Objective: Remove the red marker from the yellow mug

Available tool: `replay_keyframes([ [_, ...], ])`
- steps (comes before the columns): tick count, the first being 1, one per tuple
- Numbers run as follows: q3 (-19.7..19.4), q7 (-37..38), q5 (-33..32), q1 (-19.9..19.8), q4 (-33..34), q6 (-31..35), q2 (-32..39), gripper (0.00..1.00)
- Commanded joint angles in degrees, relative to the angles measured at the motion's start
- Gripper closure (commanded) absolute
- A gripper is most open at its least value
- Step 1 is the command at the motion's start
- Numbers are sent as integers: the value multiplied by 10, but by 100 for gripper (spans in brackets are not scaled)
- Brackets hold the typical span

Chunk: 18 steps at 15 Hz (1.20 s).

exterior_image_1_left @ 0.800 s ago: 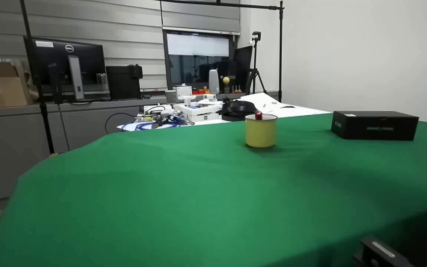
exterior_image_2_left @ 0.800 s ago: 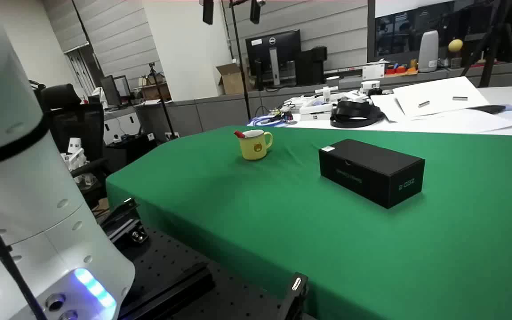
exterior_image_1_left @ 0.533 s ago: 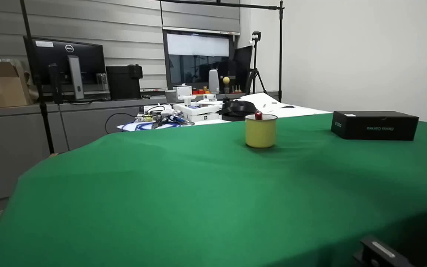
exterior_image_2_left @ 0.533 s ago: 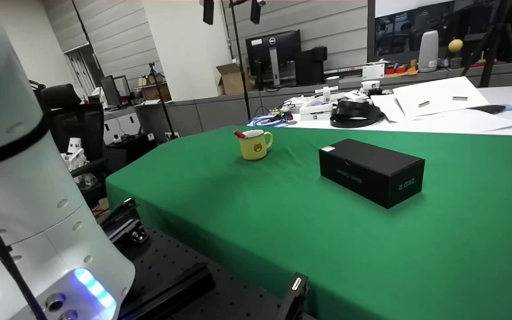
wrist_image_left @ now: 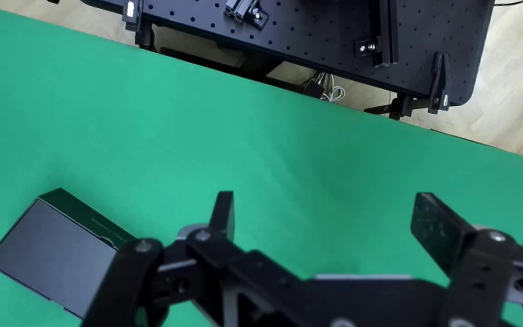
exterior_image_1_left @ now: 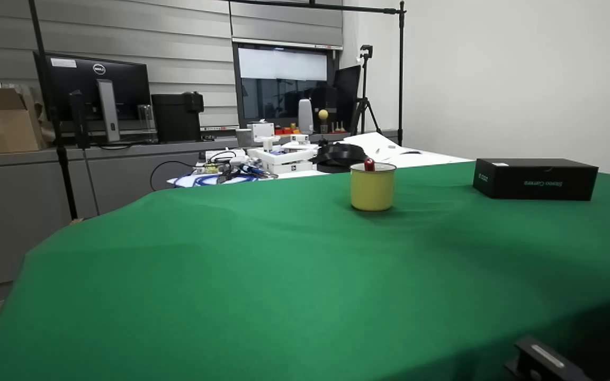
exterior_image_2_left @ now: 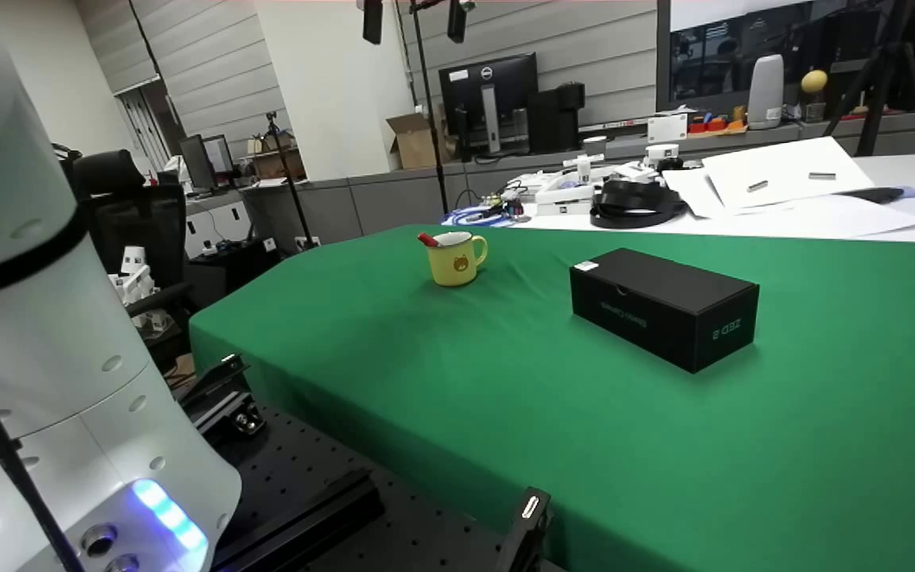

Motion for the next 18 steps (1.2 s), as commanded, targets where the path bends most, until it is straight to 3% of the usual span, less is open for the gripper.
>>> replay_keyframes([
  [1, 9, -3, 3, -10, 1, -1, 1, 0],
  [7, 28, 22, 16, -1, 26, 42, 53, 0],
  [12, 71, 56, 32, 10, 69, 89, 147, 0],
  [18, 124, 240, 98, 18, 202, 64, 299, 0],
])
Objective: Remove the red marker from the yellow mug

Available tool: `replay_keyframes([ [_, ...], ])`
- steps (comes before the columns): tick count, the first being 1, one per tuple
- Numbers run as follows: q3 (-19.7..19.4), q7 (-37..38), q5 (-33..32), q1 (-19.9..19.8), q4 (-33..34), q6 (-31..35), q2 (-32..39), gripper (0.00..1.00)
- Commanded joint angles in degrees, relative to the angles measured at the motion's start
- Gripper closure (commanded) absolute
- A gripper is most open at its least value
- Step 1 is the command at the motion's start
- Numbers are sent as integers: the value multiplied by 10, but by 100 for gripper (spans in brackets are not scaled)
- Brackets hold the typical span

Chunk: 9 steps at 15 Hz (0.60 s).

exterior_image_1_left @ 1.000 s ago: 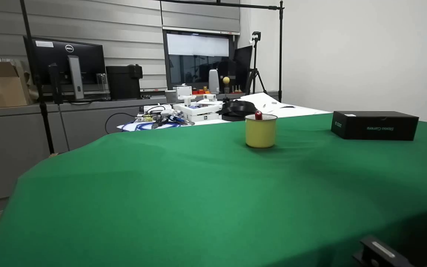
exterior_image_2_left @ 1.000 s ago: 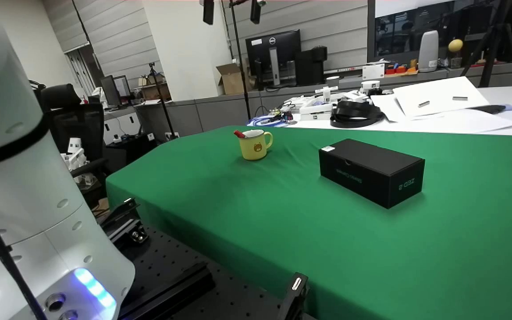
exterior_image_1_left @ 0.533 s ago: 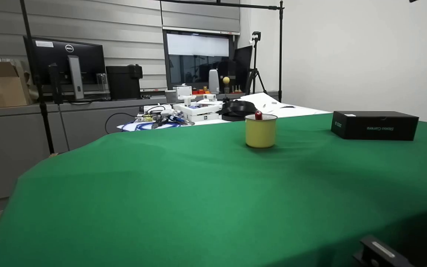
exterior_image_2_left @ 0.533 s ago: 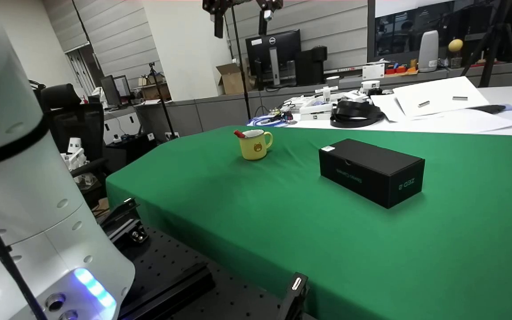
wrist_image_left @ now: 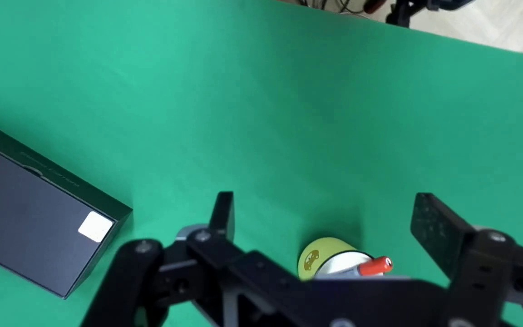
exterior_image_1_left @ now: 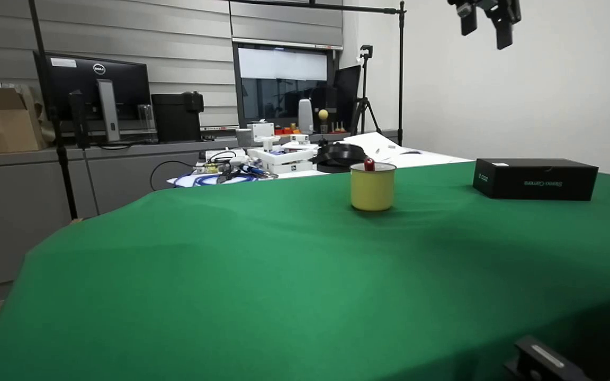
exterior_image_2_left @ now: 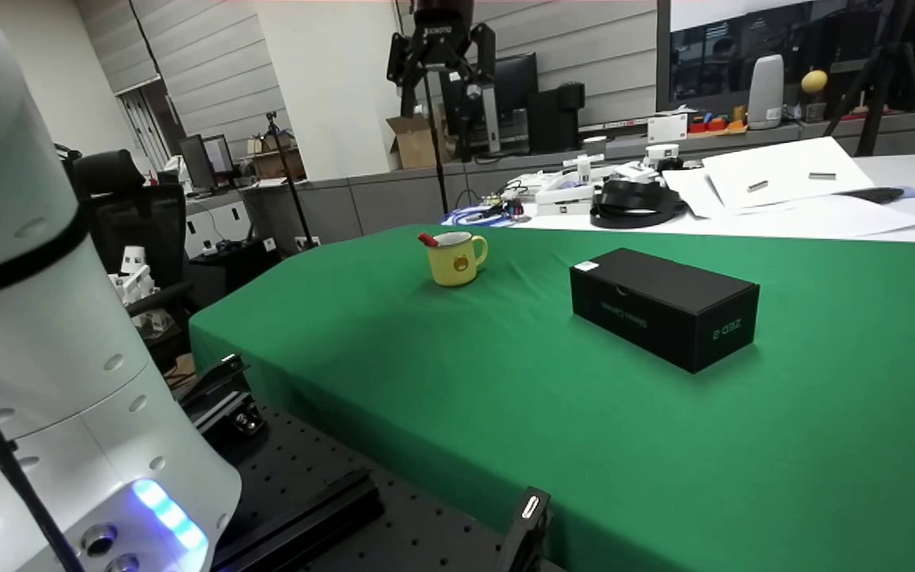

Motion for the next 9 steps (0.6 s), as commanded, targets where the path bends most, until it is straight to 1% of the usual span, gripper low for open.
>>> replay_keyframes([
  [1, 25, 129, 35, 6, 112, -31, 104, 0],
  [3, 34, 193, 60, 13, 152, -22, 150, 0],
  [4, 38, 221, 72, 16, 174, -31, 174, 0],
  [6, 42, 268, 102, 20, 213, -38, 217, 0],
  [9, 43, 328, 152, 22, 255, -31, 272, 0],
])
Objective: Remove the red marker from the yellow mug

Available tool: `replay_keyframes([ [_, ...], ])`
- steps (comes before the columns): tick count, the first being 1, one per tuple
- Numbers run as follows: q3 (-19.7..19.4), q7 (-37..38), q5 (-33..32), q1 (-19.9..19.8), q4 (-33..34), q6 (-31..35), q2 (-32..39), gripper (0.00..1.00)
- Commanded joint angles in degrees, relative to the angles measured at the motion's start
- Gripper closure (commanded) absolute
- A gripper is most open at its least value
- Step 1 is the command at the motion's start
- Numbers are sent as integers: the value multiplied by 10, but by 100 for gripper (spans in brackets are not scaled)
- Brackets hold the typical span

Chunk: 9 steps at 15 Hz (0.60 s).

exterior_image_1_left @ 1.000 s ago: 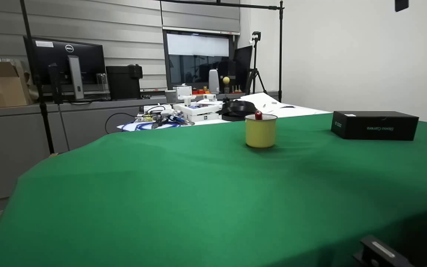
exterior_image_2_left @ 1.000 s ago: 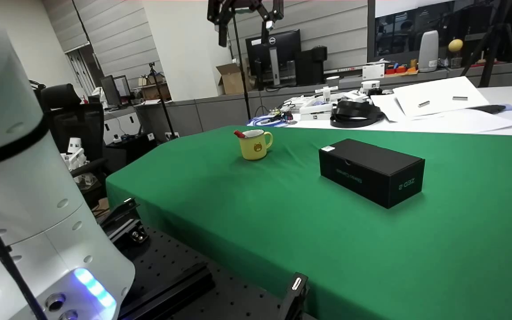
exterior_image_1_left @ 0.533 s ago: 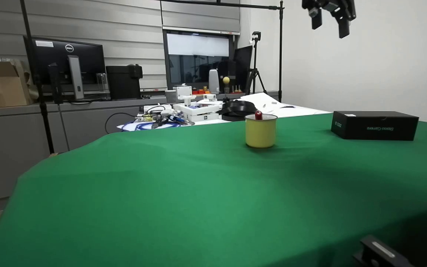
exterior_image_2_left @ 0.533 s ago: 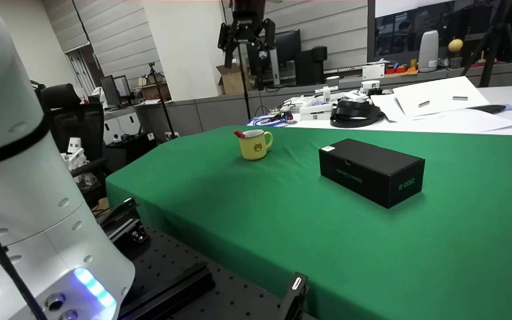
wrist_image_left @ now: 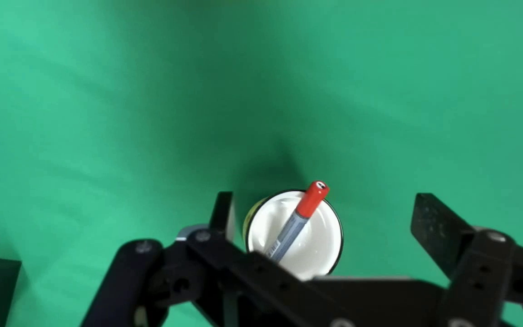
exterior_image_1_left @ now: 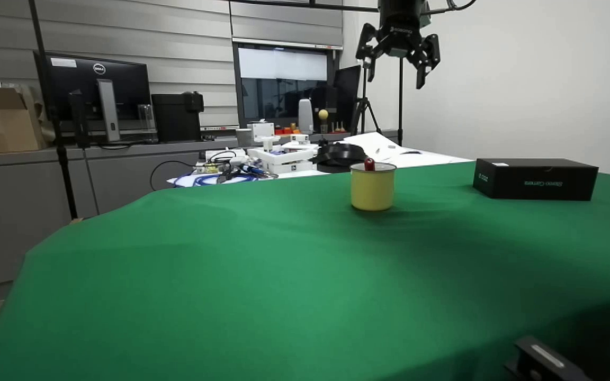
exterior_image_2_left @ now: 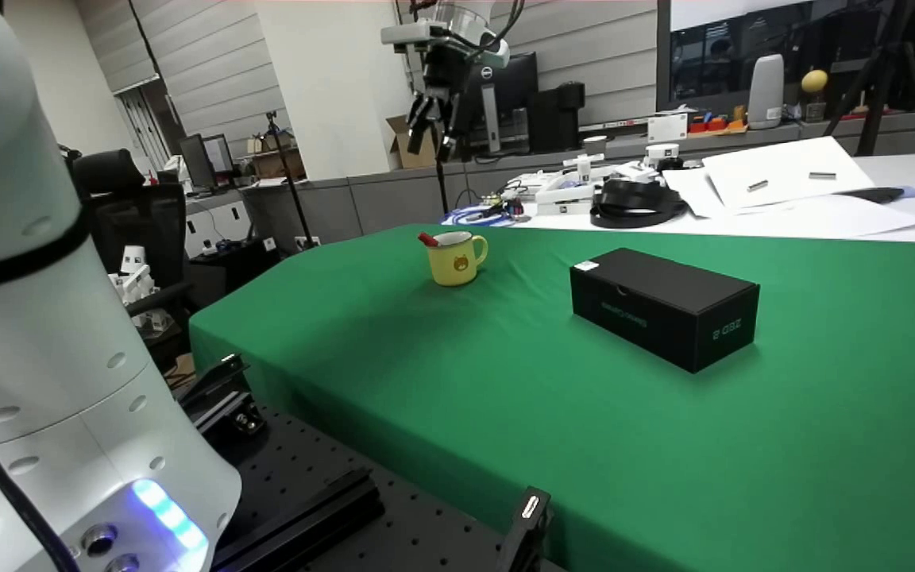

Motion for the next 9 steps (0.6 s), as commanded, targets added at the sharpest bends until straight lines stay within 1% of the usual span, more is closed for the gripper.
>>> replay_keyframes([
  [1, 2, 80, 50, -2, 79, -20, 72, 0],
  [4, 1, 116, 90, -8, 98, -21, 108, 0],
  [9, 1, 144, 137, -16, 92, -11, 139, 0],
])
